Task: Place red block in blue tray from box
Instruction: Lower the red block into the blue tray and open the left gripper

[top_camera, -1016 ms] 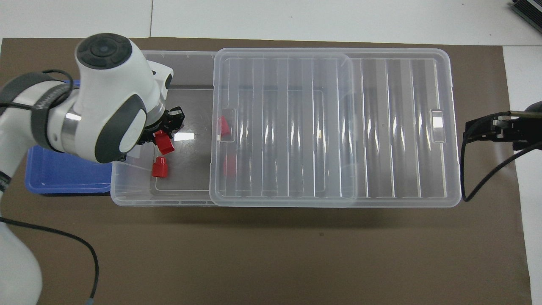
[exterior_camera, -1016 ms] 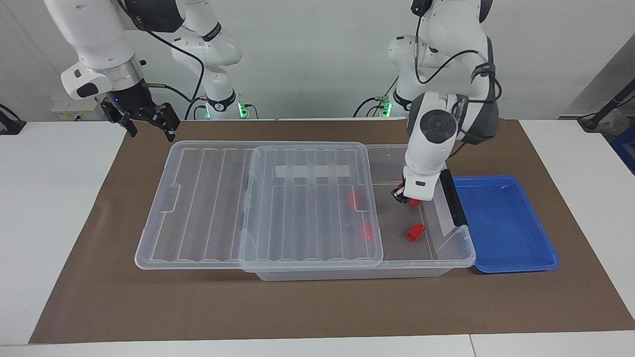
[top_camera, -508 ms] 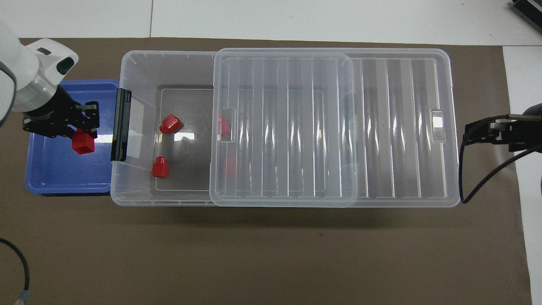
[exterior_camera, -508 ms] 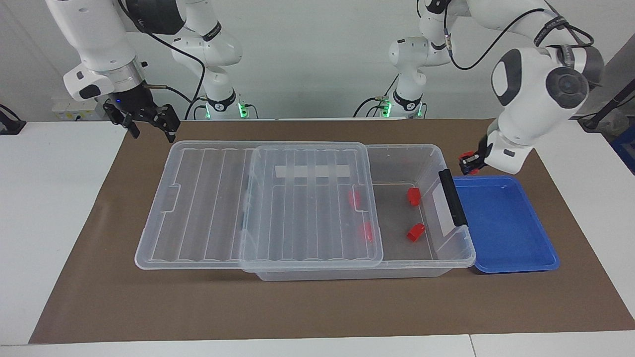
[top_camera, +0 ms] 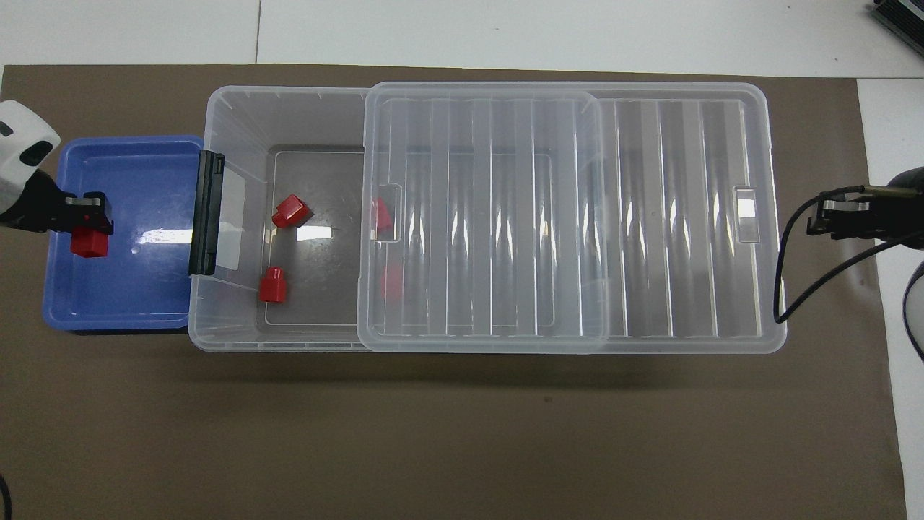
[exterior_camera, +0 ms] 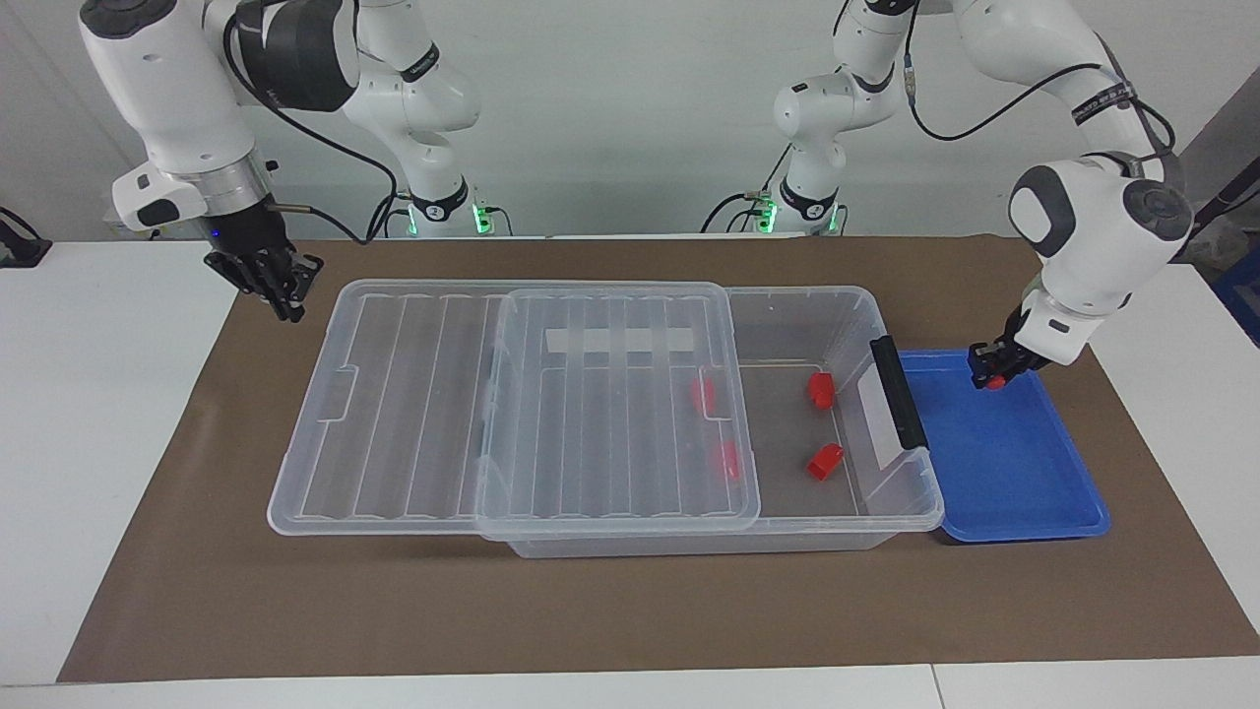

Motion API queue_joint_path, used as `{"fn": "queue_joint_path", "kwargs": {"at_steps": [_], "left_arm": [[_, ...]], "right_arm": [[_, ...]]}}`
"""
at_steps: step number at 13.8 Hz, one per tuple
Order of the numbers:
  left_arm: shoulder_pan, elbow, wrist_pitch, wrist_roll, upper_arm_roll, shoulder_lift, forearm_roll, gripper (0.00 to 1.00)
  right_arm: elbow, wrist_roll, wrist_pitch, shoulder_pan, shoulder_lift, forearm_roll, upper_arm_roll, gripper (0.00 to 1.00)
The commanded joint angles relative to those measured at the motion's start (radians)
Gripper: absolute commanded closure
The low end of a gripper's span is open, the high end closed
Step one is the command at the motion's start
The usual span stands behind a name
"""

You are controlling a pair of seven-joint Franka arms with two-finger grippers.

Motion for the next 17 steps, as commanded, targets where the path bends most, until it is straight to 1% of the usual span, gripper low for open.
{"fn": "queue_joint_path", "kwargs": {"at_steps": [1, 2, 4, 5, 7, 10, 12, 15, 17], "left_arm": [[0.008, -0.08, 0.09, 0.043, -0.004, -0.035, -0.013, 1.0], [0.017, -0.085, 0.113, 0.048, -0.004, -0.024, -0.013, 1.0], [0.022, -0.086, 0.141, 0.115, -0.002, 0.005, -0.011, 1.0], [0.024, -0.086, 0.162, 0.119, -0.004, 0.025, -0.012, 1.0], [0.03, -0.09, 0.201, 0.119, -0.004, 0.063, -0.011, 1.0], [0.028, -0.093, 0.233, 0.108, -0.004, 0.094, -0.013, 1.0], [0.03, -0.112, 0.251, 0.09, -0.004, 0.098, -0.013, 1.0], [0.03, -0.183, 0.348, 0.019, -0.004, 0.094, -0.013, 1.0], [0.03, -0.188, 0.357, 0.02, -0.004, 0.094, -0.013, 1.0]], "right_arm": [[-0.074, -0.027, 0.094, -0.041, 0.004, 0.026, 0.004, 1.0], [-0.076, -0.029, 0.107, -0.052, 0.027, 0.028, 0.002, 1.0], [-0.085, -0.055, 0.181, -0.066, 0.061, 0.026, 0.002, 1.0], [-0.086, -0.069, 0.202, -0.067, 0.076, 0.026, 0.002, 1.0], [-0.091, -0.077, 0.216, -0.066, 0.098, 0.026, 0.004, 1.0], [-0.109, -0.078, 0.217, -0.055, 0.099, 0.026, 0.004, 1.0], [-0.111, -0.08, 0.216, -0.051, 0.099, 0.026, 0.006, 1.0], [-0.12, -0.11, 0.217, -0.047, 0.098, 0.029, 0.012, 1.0], [-0.131, -0.11, 0.223, -0.023, 0.101, 0.029, 0.012, 1.0]]}}
